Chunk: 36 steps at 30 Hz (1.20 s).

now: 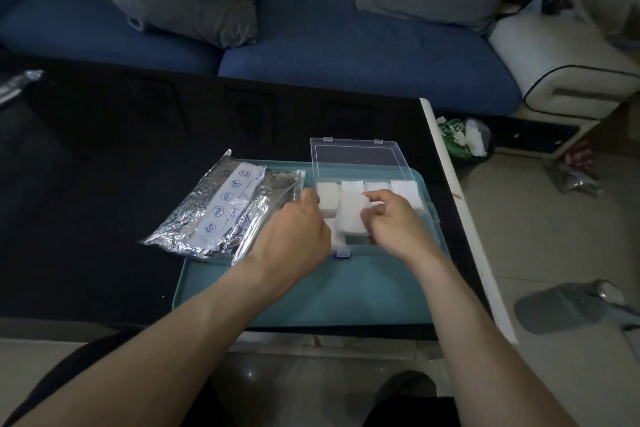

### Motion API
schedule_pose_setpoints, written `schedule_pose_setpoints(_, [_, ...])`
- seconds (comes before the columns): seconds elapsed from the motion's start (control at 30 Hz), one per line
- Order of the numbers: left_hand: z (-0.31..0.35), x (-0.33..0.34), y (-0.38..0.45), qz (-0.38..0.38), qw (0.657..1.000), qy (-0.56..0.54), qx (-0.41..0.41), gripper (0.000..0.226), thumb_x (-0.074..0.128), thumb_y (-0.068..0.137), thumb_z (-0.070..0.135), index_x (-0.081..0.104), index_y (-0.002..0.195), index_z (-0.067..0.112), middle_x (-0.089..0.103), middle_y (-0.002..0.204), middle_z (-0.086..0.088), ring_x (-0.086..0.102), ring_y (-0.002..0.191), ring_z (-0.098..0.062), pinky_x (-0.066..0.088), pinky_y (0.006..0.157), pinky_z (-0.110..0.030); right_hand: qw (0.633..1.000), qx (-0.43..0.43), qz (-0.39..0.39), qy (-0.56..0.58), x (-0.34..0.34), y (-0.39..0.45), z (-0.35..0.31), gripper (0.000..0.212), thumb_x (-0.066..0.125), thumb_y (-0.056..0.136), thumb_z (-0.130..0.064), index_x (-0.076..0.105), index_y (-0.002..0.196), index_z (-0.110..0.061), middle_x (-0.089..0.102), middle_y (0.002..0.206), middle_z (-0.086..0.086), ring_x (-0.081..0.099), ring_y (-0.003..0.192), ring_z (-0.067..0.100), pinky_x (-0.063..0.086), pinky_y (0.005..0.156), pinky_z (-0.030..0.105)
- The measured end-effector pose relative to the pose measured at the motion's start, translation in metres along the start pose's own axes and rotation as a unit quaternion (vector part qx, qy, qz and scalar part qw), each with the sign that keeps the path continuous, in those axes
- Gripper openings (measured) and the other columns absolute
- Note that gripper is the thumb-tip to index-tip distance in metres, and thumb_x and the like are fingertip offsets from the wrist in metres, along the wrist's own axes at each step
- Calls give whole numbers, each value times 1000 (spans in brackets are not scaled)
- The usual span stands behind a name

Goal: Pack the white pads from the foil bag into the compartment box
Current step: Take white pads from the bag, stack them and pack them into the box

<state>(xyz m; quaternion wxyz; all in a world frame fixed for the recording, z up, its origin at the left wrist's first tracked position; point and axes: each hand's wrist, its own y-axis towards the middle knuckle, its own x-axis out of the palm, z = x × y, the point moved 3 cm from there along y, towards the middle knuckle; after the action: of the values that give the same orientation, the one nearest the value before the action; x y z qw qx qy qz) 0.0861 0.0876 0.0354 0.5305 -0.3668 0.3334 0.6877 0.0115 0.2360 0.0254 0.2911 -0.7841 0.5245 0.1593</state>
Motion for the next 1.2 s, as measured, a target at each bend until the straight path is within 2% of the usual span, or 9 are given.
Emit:
schedule_pose_setpoints(0.1, [-5,11,-4,-85,995,22,-42,30,45,95,11,45,122,-1,66,105,-27,65,94,-44,48,72,-41,997,-17,-11,-78,17,-1,-5,39,49,100,-15,42,139,-17,64,111,7,59,90,19,42,77,30])
schedule_pose_setpoints(0.23, [-4,13,-1,-118,991,12,-54,28,45,97,10,45,120,-5,62,111,-31,64,97,-43,46,70,-38,994,10,-16,-112,35,-5,-6,38,44,102,-10,35,138,-12,55,111,5,52,86,18,35,67,31])
schedule_pose_setpoints(0.3, [-2,12,0,-124,991,28,-51,33,44,99,13,44,125,-7,61,115,-31,64,98,-42,50,75,-40,995,15,5,-102,40,-2,-3,34,44,100,-7,36,132,-13,58,116,8,55,91,23,35,69,32])
schedule_pose_setpoints(0.37, [-2,13,0,-124,990,34,-48,35,45,100,16,44,125,-7,60,116,-31,64,99,-42,51,77,-40,996,9,43,-77,43,-1,0,26,45,96,-4,37,118,-15,62,107,9,60,86,24,38,64,34])
schedule_pose_setpoints(0.5, [-4,15,0,-115,992,13,-55,34,48,97,19,45,121,-4,63,110,-30,65,95,-42,49,73,-38,990,-19,94,-106,48,-6,-2,16,47,93,-2,44,104,-14,62,91,4,59,77,20,41,58,35])
schedule_pose_setpoints(0.63, [-5,17,1,-107,993,17,-42,34,49,95,19,46,122,-1,64,110,-28,64,100,-43,50,80,-40,958,-48,60,-277,36,-4,-10,17,59,94,-24,60,106,-13,69,103,5,64,95,27,51,78,38])
schedule_pose_setpoints(0.8, [-3,21,-2,-108,993,20,-38,37,47,97,24,44,126,2,63,112,-21,62,101,-39,49,80,-37,973,6,-7,-229,15,0,-8,19,76,85,-25,74,103,-21,70,113,-2,63,94,17,44,77,24])
schedule_pose_setpoints(1.03, [2,16,-5,-103,994,35,-9,41,49,97,23,44,132,0,66,109,-26,66,96,-41,53,79,-44,965,-28,4,-262,27,5,-9,10,74,85,-26,75,90,-17,74,89,2,67,84,19,54,75,30])
schedule_pose_setpoints(1.2, [2,-14,0,24,999,-43,15,18,58,91,23,68,102,13,73,77,-6,68,70,-27,52,61,-32,970,-26,77,-230,18,8,-13,12,72,82,-19,79,92,-21,75,97,-3,68,94,18,55,81,27])
